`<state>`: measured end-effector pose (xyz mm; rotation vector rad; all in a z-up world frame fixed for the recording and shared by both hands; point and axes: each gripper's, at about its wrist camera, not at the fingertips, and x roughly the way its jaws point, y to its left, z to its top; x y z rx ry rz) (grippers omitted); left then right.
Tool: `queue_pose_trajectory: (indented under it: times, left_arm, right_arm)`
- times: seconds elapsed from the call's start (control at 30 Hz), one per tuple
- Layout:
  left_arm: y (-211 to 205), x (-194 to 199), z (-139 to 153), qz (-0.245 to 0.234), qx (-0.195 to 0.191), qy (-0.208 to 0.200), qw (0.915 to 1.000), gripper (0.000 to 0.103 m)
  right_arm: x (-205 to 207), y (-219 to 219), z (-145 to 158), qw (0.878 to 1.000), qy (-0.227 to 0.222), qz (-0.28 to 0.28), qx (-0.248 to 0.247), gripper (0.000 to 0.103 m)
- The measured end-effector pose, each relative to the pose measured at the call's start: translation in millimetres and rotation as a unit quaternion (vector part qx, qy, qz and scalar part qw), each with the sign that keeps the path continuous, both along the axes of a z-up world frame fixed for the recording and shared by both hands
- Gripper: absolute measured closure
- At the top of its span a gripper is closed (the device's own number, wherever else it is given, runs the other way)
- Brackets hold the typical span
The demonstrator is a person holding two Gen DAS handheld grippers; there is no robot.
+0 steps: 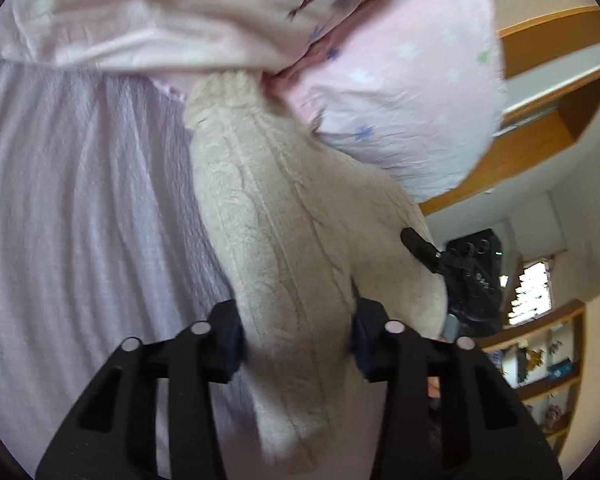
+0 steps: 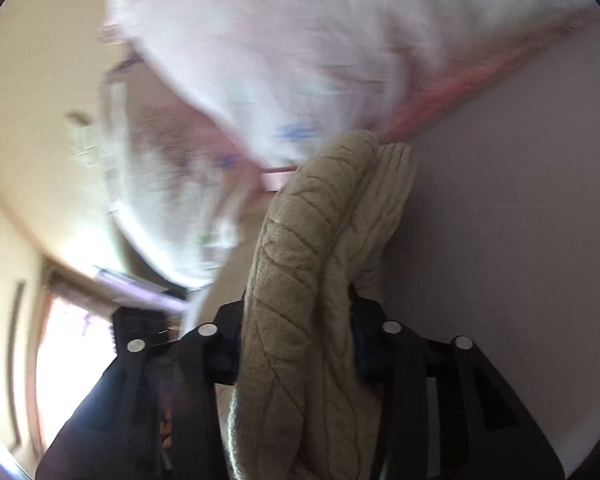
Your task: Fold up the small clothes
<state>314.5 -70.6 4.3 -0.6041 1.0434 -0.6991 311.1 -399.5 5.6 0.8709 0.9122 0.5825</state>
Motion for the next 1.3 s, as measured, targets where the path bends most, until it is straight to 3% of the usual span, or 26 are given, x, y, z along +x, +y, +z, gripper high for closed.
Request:
queue_pose_trajectory:
  times: [0.07, 0.13, 0.23, 0.27, 0.3, 0.37, 0.4, 0.47, 0.53, 0.57, 0.6, 0.67, 0.77, 0.87, 0.93, 1.03, 1.07, 1.1, 1.13, 1.23, 1.3]
  left_arm:
    - [19.9, -13.2, 19.4, 0.008, 0.019, -0.048, 0.9986, 0.062]
    - [48.7, -26.4, 34.1, 0.029, 0.050, -0.092, 0.9940, 0.060]
    - [73.5, -33.8, 38.7, 0.070, 0.139, -0.107, 0.9820, 0.052]
    - [78.3, -36.5, 37.0, 0.088, 0.173, -0.105, 0.9754, 0.051]
    - [83.4, -41.8, 38.0, 0.097, 0.184, -0.112, 0.9717, 0.051]
    - [82.7, -58.2, 50.0, 0.108, 0.190, -0.164, 0.9620, 0.047]
    - [82.8, -64.8, 55.4, 0.106, 0.190, -0.180, 0.9594, 0.045]
    - [68.9, -76.4, 67.0, 0.086, 0.181, -0.220, 0.9547, 0.038]
    - [52.1, -84.4, 72.4, 0.054, 0.178, -0.242, 0.9524, 0.033]
    - [41.5, -86.1, 73.1, 0.034, 0.184, -0.247, 0.9510, 0.032]
    - [32.2, -86.3, 71.5, 0.023, 0.189, -0.249, 0.9496, 0.032]
    - [20.8, -85.5, 65.2, 0.006, 0.194, -0.244, 0.9502, 0.032]
    - [22.4, -81.3, 50.2, -0.005, 0.193, -0.215, 0.9573, 0.032]
    - [22.5, -88.2, 39.4, -0.020, 0.185, -0.203, 0.9613, 0.033]
    - [19.8, -92.4, 39.0, -0.018, 0.200, -0.207, 0.9576, 0.033]
    - [28.4, -103.1, 45.5, -0.014, 0.186, -0.204, 0.9610, 0.033]
    - [36.2, -113.7, 50.3, -0.008, 0.181, -0.208, 0.9612, 0.031]
    - [43.3, -122.0, 53.9, 0.000, 0.183, -0.210, 0.9604, 0.029]
    - [53.1, -134.3, 55.9, 0.016, 0.193, -0.209, 0.9585, 0.020]
    - [67.1, -158.0, 51.9, 0.057, 0.233, -0.187, 0.9525, 0.005]
    - [70.0, -173.2, 45.0, 0.085, 0.275, -0.167, 0.9431, 0.002]
  right_arm:
    - [-2.1, 24.1, 9.1, 0.999, -0.028, 0.039, 0.021, 0.065]
    - [-2.6, 49.8, 13.8, 0.997, -0.039, 0.065, 0.003, 0.065]
    - [4.9, 88.0, 4.6, 0.992, -0.006, 0.097, -0.080, 0.063]
    - [4.9, 87.6, 3.2, 0.990, 0.005, 0.085, -0.113, 0.059]
    - [3.7, 82.1, 5.5, 0.990, 0.004, 0.066, -0.122, 0.047]
    - [-5.4, 60.6, 21.2, 0.993, -0.030, 0.001, -0.116, 0.034]
    - [-10.3, 54.1, 28.1, 0.993, -0.051, -0.018, -0.108, 0.033]
    - [-14.7, 52.0, 35.8, 0.993, -0.076, -0.020, -0.090, 0.033]
    - [-12.1, 64.6, 30.8, 0.993, -0.070, -0.003, -0.097, 0.033]
    - [-7.6, 74.3, 26.1, 0.992, -0.061, 0.014, -0.106, 0.038]
    - [-7.3, 81.1, 20.9, 0.992, -0.056, 0.027, -0.109, 0.061]
    - [-6.5, 99.7, 16.0, 0.988, -0.062, 0.050, -0.134, 0.089]
    - [-12.1, 102.5, 24.2, 0.970, -0.088, 0.005, -0.225, 0.092]
    - [-7.0, 85.4, 15.0, 0.965, -0.056, -0.029, -0.255, 0.092]
    - [-9.4, 91.9, 13.5, 0.959, -0.061, -0.004, -0.278, 0.091]
    - [-23.0, 90.2, 37.3, 0.953, -0.081, -0.020, -0.290, 0.072]
    - [-36.6, 83.5, 52.9, 0.950, -0.097, -0.046, -0.295, 0.047]
    - [-47.6, 81.3, 66.0, 0.947, -0.113, -0.061, -0.296, 0.014]
    - [-60.0, 80.7, 77.2, 0.944, -0.129, -0.069, -0.297, 0.002]
    - [-105.0, 87.2, 98.5, 0.936, -0.156, -0.046, -0.313, 0.001]
    - [-129.0, 103.9, 95.1, 0.928, -0.136, -0.036, -0.345, 0.001]
